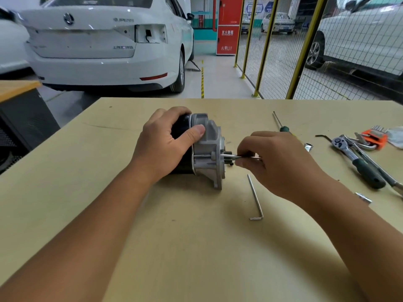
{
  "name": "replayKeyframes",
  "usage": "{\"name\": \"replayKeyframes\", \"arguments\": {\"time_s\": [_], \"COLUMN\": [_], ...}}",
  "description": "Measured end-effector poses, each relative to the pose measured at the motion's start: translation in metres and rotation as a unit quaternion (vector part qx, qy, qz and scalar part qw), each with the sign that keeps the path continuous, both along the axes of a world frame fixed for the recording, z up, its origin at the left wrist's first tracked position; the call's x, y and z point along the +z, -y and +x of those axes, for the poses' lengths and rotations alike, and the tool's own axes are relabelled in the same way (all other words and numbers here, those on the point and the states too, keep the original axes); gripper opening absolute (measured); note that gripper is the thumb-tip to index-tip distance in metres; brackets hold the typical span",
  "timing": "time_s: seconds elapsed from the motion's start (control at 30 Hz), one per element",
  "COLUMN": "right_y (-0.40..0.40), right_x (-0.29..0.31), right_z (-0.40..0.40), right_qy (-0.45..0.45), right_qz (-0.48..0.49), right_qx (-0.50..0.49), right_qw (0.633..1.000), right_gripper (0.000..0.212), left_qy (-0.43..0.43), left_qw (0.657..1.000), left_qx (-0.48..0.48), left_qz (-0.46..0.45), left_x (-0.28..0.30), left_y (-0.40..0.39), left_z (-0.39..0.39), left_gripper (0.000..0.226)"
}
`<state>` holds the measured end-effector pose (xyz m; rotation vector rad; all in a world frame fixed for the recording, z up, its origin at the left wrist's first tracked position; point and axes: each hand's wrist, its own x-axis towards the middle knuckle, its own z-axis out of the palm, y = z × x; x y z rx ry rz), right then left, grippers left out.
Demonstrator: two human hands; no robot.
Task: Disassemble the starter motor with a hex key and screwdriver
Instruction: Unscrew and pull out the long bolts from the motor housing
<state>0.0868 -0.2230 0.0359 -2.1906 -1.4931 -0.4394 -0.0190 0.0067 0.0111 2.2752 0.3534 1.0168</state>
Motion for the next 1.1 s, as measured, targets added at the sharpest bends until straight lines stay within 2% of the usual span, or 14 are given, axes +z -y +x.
{"name": "replayKeyframes", "arguments": {"time_s": [0.07, 0.2, 0.33, 0.43, 0.6, 0.73, 0.8, 0.93, 1.1], "right_y": [0.000, -0.004, -0.004, -0.006, -0.006, -0.007, -0.007, -0.009, -0.012], "right_x": [0.002, 0.000, 0.000, 0.004, 0.004, 0.005, 0.006, 0.009, 0.017], "right_z": [-0.002, -0.003, -0.008, -0.013, -0.012, -0.006, -0.006, -0.009, -0.011], "right_qy": [-0.019, -0.030, 0.051, 0.062, 0.013, -0.001, 0.000, 0.101, 0.088], "right_qz": [-0.004, -0.033, -0.027, -0.032, -0.015, -0.024, -0.051, -0.063, -0.073], "right_qx": [0.013, 0.029, -0.035, -0.047, -0.016, 0.014, 0.019, -0.029, -0.044], "right_qw": [1.000, 0.999, 0.998, 0.996, 1.000, 1.000, 0.999, 0.992, 0.993], "right_gripper": [0.008, 0.022, 0.019, 0.013, 0.007, 0.020, 0.020, 0.016, 0.013], "left_qy": [0.000, 0.016, -0.016, -0.018, -0.013, -0.034, -0.040, -0.046, -0.038], "left_qw": [1.000, 1.000, 0.999, 0.998, 1.000, 0.998, 0.998, 0.998, 0.998], "left_qx": [0.003, -0.013, -0.048, -0.056, -0.022, -0.017, -0.027, -0.031, -0.040], "left_qz": [0.000, -0.018, -0.017, -0.014, 0.011, 0.041, 0.033, 0.040, 0.037], "left_x": [0.001, 0.005, 0.009, 0.009, 0.007, 0.013, 0.013, 0.012, 0.012], "left_y": [0.002, -0.001, -0.008, -0.008, -0.007, -0.007, -0.006, -0.005, -0.002], "left_z": [-0.001, -0.004, -0.010, -0.013, -0.011, -0.012, -0.013, -0.013, -0.012], "left_gripper": [0.051, 0.055, 0.069, 0.076, 0.088, 0.095, 0.097, 0.103, 0.105]}}
